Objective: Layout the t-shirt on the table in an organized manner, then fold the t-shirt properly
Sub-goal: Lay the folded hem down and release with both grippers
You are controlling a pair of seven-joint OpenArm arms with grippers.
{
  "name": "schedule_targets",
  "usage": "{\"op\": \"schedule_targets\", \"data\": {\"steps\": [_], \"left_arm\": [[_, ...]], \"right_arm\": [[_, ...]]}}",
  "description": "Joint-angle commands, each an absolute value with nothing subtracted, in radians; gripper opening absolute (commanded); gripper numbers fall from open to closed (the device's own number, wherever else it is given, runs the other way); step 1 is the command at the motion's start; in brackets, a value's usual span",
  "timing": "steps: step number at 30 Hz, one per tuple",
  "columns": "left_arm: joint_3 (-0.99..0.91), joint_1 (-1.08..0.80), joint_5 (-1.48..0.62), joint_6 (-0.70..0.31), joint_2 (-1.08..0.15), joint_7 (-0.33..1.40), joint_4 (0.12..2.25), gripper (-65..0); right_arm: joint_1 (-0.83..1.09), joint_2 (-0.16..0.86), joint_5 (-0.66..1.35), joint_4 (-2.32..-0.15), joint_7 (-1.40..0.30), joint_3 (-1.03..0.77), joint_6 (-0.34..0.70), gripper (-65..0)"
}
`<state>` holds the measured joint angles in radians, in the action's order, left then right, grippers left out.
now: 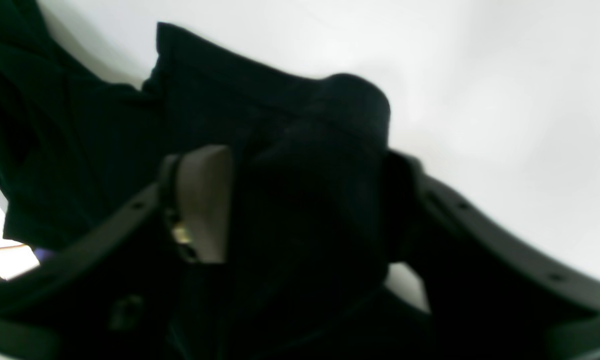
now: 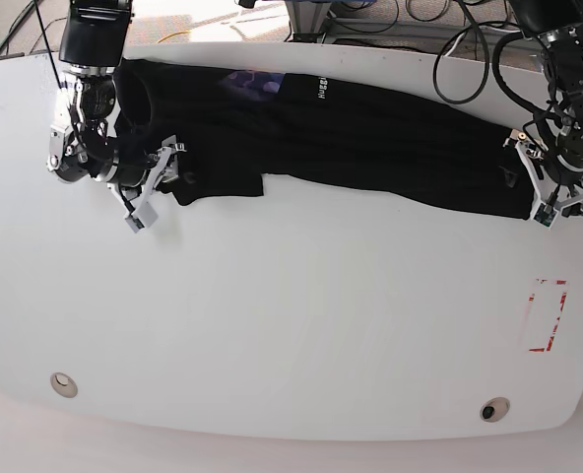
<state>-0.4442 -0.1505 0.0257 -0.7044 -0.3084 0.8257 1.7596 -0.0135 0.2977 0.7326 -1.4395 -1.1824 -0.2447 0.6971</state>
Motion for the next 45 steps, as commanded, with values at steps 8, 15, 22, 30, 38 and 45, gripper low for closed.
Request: {"op": "schedule_targets", "data": {"steps": [8,15,22,30,38,45], "left_arm": [[-0.447,-0.139,0.021,-0.698,-0.323,0.816,1.779,0.0],[-0.447,-0.139,0.021,-0.698,-0.321,0.814,1.778,0.0],[-0.444,-0.139,0.021,-0.698,-0.321,0.814,1.776,0.0],[-0.444,-0.139,0.021,-0.698,-0.323,0.811,1.774,0.0],[-0.443,-0.139,0.021,-0.698,-0.321,0.812,1.773,0.0],[-0.443,-0.137,0.021,-0.698,-0.321,0.811,1.739,0.0]], "right_arm": [[-0.050,0.309,0.746,-1.477,-1.198,-0.245,0.698,-64.4],[-0.087,0.306,0.935,-1.632,-1.362,-0.280,0.698,-62.6],[-0.030,0.302,1.115,-1.672,-1.396,-0.286,0.688,-62.5],[0.084,0.323,1.285,-1.675,-1.396,-0.237,0.685,-62.3],[0.163,0.366,1.422,-1.675,-1.396,-0.236,0.685,-62.3],[0.180,0.421,1.474,-1.676,-1.396,-0.196,0.688,-62.3]]}}
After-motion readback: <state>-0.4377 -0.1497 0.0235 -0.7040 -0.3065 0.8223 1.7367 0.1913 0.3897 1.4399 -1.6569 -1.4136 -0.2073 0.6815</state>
